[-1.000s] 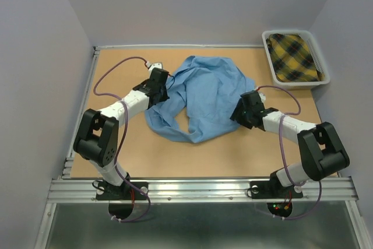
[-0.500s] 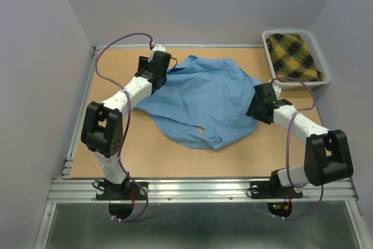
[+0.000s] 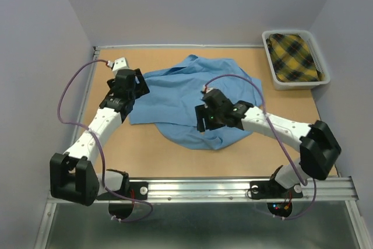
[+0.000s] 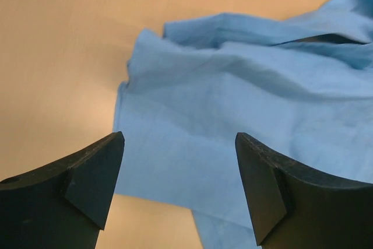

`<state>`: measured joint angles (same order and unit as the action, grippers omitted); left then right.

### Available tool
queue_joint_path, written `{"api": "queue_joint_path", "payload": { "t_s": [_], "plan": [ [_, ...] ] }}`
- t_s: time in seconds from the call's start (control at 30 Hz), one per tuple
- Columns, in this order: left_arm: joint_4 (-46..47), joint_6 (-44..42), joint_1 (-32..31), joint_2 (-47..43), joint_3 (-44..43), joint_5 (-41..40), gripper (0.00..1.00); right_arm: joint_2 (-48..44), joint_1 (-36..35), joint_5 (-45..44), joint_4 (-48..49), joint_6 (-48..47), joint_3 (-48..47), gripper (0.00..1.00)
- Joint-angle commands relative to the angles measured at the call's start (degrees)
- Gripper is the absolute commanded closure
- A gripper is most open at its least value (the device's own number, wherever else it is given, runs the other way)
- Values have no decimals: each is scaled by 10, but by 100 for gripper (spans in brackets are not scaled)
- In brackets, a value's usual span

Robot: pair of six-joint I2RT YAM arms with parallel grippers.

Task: Fold and stack the long sleeve shirts
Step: Flatten the shirt out

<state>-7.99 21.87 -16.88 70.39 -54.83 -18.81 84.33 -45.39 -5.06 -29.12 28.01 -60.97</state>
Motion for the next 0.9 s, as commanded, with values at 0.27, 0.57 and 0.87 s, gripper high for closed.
{"api": "queue_joint_path", "payload": {
  "t_s": [0.27,0.57,0.87],
  "plan": [
    [26,18,129,154,5,175,18,168,-186,7,42,-144,-148,34],
    [46,0,149,228,0,176,23,253,-202,-25,70,-213,-234,36],
    [49,0,160,272,-8,183,24,315,-202,-79,104,-223,-238,34]
  ]
}}
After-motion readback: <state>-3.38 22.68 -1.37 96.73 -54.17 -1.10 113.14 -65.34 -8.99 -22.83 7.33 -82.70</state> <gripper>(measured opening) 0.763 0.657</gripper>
